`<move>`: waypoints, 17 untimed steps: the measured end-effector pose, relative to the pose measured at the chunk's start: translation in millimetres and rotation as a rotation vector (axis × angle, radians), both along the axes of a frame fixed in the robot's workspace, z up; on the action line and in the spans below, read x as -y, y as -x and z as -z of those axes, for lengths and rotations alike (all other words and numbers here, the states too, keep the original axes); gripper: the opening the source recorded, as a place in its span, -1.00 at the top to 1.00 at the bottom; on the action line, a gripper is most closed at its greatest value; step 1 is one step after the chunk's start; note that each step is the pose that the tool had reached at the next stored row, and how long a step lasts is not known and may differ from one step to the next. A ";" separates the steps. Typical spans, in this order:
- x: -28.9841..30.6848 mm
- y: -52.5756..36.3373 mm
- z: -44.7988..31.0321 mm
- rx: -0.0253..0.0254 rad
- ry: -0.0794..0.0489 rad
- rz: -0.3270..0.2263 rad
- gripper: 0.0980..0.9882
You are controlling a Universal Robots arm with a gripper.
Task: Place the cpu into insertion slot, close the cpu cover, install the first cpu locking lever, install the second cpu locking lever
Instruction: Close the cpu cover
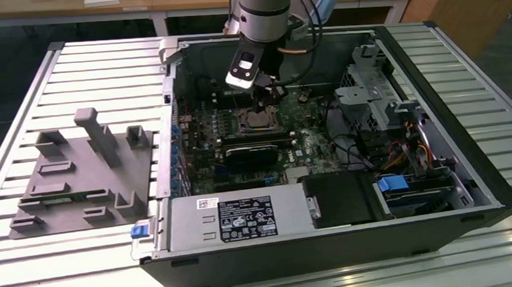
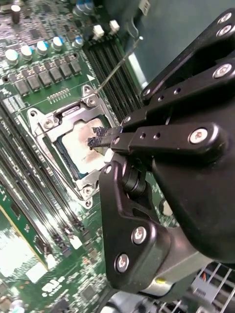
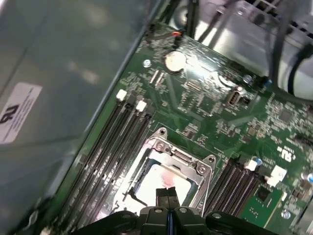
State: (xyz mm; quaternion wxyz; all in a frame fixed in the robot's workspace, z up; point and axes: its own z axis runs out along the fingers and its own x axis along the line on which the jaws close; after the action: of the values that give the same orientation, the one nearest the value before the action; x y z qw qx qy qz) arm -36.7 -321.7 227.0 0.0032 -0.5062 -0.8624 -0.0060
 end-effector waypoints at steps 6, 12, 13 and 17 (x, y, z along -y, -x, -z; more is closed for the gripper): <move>0.0 0.0 0.1 0.0000 0.000 -0.109 0.99; 0.0 0.0 0.1 0.0000 0.000 -0.219 0.99; 0.0 0.0 0.1 0.0000 0.000 -0.236 0.99; 0.0 0.0 0.2 0.0000 0.000 -0.310 0.99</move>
State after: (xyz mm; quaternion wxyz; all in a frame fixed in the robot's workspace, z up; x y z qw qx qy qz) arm -36.7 -321.6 226.8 0.0041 -0.3669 -0.9303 -0.0055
